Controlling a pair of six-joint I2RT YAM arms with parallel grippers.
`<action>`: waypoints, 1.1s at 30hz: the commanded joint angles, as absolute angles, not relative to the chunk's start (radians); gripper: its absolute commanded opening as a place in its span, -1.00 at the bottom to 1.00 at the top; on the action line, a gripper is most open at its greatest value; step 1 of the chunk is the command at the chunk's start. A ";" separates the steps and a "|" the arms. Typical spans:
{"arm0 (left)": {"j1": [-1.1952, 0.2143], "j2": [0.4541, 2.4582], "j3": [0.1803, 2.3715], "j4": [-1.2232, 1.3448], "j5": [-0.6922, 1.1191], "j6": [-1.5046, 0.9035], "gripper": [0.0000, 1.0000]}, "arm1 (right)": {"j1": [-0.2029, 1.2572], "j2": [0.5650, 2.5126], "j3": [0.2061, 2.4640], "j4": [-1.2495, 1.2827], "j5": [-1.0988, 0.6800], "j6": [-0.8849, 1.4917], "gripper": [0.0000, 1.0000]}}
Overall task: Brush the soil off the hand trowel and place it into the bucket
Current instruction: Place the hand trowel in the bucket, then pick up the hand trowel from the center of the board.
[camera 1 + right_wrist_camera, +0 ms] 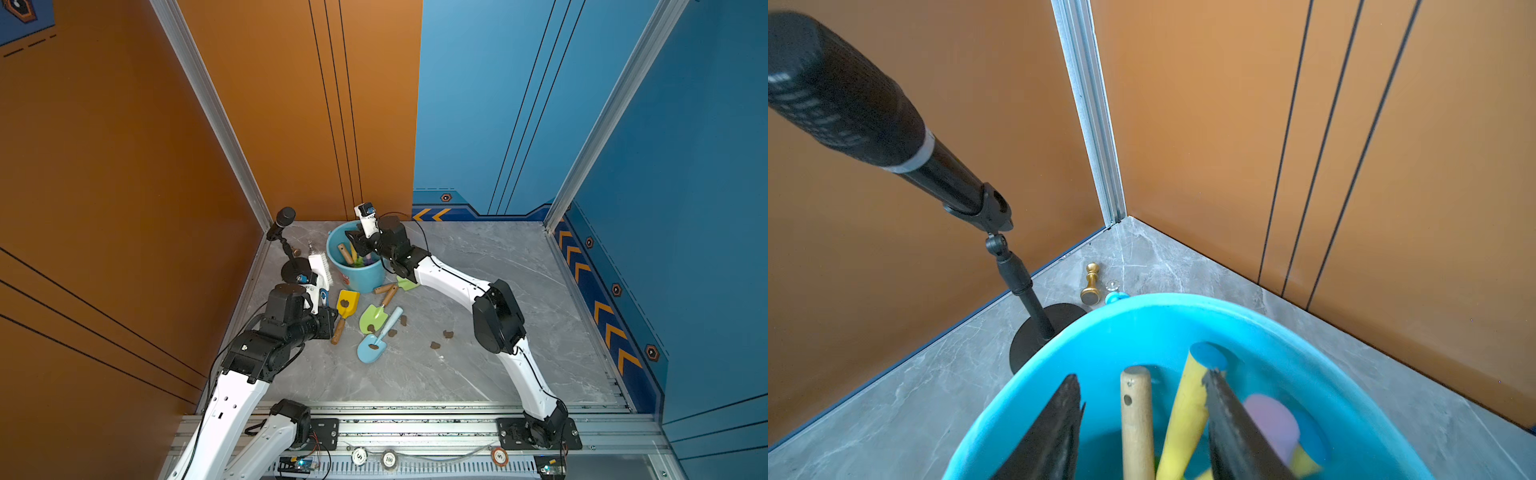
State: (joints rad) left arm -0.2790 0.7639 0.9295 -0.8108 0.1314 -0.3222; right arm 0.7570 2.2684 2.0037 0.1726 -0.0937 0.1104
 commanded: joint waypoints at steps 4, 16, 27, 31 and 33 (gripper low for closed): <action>-0.269 0.761 0.887 -0.774 0.182 -0.313 -1.00 | 0.796 1.847 1.641 0.201 0.046 0.175 0.04; -0.523 0.823 0.831 -0.714 0.174 -0.249 -1.00 | 0.867 1.508 1.020 0.000 0.221 0.699 0.04; -0.664 0.881 0.804 -0.707 0.114 -0.223 -1.00 | 0.947 1.723 0.942 0.121 0.275 0.924 0.06; -0.664 0.873 0.804 -0.707 0.113 -0.227 -1.00 | 0.948 1.797 1.001 0.106 0.295 0.943 0.06; -0.663 0.867 0.801 -0.707 0.111 -0.229 -1.00 | 0.948 1.825 1.022 0.100 0.307 0.948 0.06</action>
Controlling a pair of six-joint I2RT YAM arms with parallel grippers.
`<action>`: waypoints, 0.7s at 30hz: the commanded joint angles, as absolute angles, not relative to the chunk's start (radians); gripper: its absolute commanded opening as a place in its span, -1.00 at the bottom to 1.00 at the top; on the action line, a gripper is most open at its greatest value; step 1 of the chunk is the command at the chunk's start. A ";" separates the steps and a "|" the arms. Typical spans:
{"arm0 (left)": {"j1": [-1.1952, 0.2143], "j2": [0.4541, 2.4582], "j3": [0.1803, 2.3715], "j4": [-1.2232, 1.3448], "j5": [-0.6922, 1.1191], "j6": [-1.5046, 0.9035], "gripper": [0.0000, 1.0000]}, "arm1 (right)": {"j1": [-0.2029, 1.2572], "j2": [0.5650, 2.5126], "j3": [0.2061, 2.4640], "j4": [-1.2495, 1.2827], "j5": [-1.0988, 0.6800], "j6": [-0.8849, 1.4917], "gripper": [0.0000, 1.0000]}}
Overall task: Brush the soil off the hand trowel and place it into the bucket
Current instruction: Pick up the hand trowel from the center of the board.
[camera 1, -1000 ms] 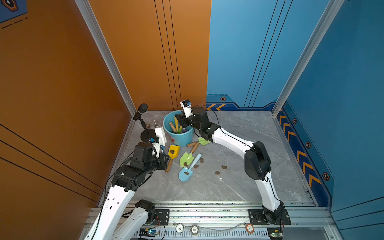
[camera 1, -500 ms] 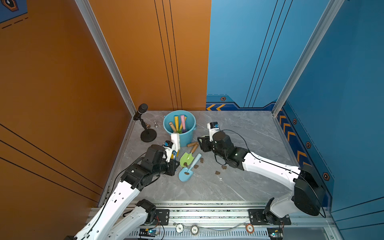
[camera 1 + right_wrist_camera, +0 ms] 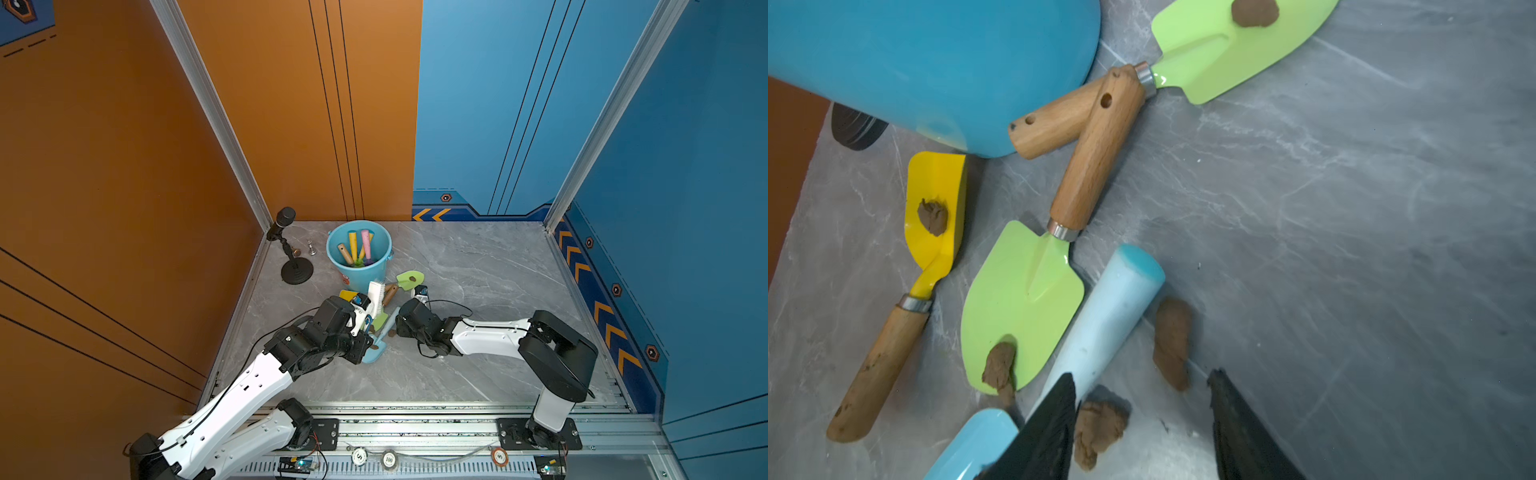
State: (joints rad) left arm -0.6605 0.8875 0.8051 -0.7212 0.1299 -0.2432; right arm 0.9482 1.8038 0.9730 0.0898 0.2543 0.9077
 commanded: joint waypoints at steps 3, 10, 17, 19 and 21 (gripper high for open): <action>-0.659 0.857 0.802 -0.707 0.107 -0.231 -1.00 | 0.946 1.860 1.047 0.105 0.315 0.938 0.07; -0.653 0.855 0.801 -0.706 0.110 -0.230 -1.00 | 0.937 1.926 1.102 0.086 0.317 0.956 0.06; -0.644 0.854 0.802 -0.706 0.117 -0.233 -1.00 | 0.937 1.981 1.145 0.072 0.358 0.984 0.01; -0.641 0.854 0.801 -0.707 0.117 -0.233 -1.00 | 0.936 1.999 1.158 0.075 0.352 0.986 -0.05; -0.638 0.854 0.801 -0.706 0.110 -0.235 -1.00 | 0.935 2.011 1.163 0.079 0.352 0.993 -0.18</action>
